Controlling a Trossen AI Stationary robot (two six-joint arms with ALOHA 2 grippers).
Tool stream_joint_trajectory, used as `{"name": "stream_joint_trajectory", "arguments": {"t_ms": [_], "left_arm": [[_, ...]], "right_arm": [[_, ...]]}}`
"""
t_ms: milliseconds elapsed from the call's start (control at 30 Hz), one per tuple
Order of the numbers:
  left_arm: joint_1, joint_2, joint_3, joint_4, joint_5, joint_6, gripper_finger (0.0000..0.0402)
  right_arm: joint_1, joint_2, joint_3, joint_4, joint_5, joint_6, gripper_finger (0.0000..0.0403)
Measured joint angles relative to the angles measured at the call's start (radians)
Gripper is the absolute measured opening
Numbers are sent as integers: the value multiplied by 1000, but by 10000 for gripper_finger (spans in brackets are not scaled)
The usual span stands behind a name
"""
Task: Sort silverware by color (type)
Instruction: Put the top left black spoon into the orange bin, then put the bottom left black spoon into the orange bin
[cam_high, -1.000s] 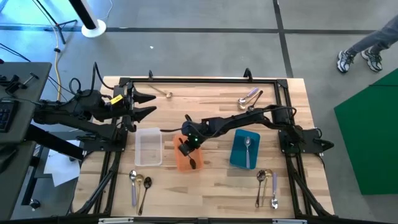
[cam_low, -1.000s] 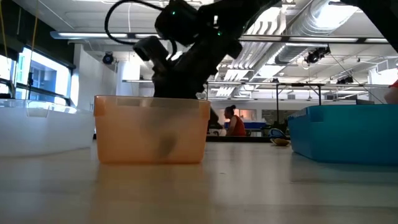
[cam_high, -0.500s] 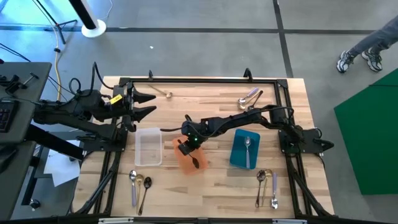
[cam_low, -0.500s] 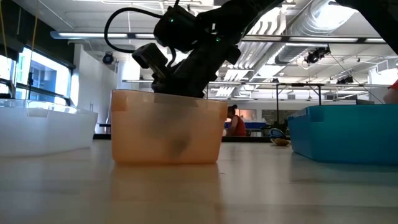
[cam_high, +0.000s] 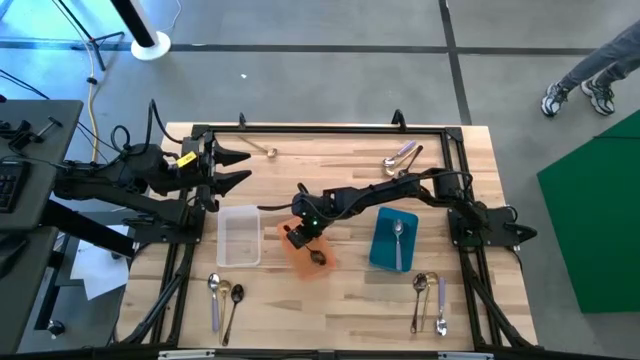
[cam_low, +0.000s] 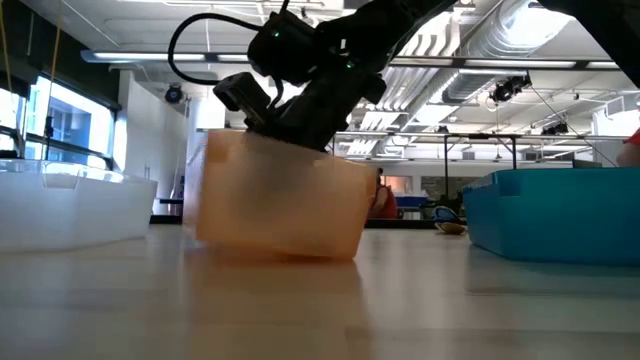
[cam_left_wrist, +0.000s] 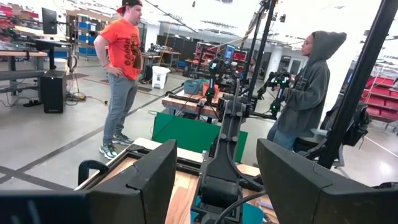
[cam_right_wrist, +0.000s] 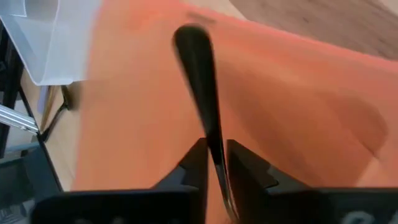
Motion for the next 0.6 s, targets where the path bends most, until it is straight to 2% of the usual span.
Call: {"name": "stream_joint_trajectory", "arguments": {"t_ms": [233, 433, 600], "left_arm": [[0, 0, 0, 0, 0, -11, 211], [0, 0, 0, -1, 0, -26, 211], [0, 0, 0, -1, 0, -25, 211]], "right_arm": [[-6, -1, 38, -20, -5, -72, 128], [-23, -2, 86, -76, -18, -148, 138], [-39, -2, 154, -187, -42, -251, 138]]}}
